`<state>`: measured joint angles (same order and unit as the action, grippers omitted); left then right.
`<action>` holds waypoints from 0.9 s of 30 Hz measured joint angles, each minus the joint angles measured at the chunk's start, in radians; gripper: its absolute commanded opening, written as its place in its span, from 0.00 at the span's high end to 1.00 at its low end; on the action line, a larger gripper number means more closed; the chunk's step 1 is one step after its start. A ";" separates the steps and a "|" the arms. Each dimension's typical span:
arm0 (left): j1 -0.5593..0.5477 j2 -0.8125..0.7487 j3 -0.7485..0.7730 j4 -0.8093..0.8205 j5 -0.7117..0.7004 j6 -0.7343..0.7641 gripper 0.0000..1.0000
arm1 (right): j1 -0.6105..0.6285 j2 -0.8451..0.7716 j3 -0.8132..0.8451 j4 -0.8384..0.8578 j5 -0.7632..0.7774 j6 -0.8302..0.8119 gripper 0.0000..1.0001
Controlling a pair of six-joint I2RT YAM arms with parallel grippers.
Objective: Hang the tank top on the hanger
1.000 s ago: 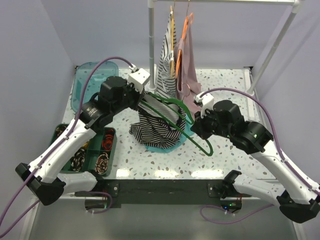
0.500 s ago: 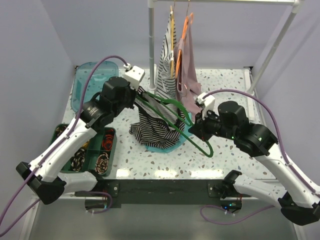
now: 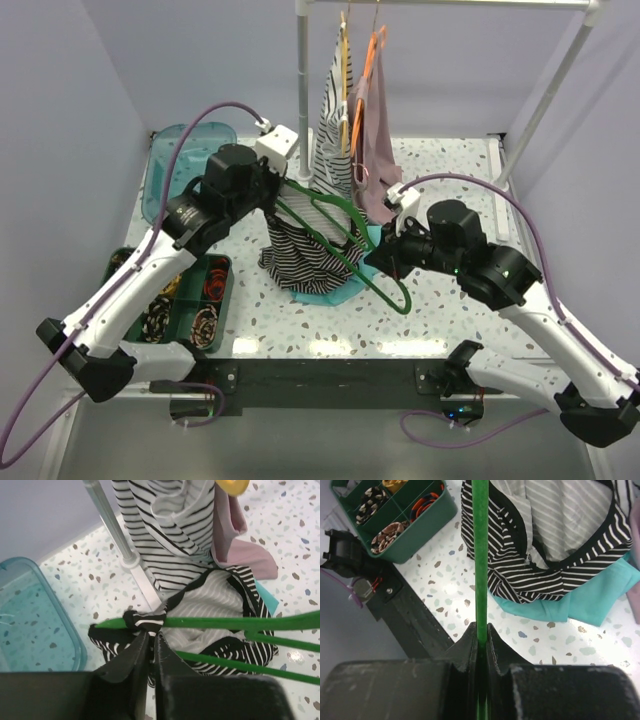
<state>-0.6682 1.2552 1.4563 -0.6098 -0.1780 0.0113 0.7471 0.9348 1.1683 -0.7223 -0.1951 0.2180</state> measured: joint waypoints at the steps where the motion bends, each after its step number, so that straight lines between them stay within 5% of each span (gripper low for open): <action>1: 0.000 0.003 -0.018 0.003 0.008 -0.002 0.68 | 0.000 0.000 0.000 0.004 0.011 0.001 1.00; 5: 0.000 0.003 -0.095 0.010 0.014 -0.028 0.35 | 0.000 0.008 0.000 0.010 0.029 0.001 1.00; 8: 0.000 -0.022 -0.151 0.028 0.000 -0.051 0.24 | 0.000 0.012 -0.002 0.015 0.046 0.001 1.00; 18: -0.001 -0.236 -0.274 0.109 -0.238 -0.161 0.34 | 0.000 0.012 -0.011 0.036 0.099 0.002 1.00; 27: 0.003 -0.167 -0.425 0.200 -0.263 -0.211 0.41 | 0.000 0.012 -0.011 0.035 0.099 0.002 1.00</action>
<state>-0.6655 1.0885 1.0309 -0.4099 -0.4408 -0.1993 0.7471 0.9470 1.1568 -0.6872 -0.0959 0.2195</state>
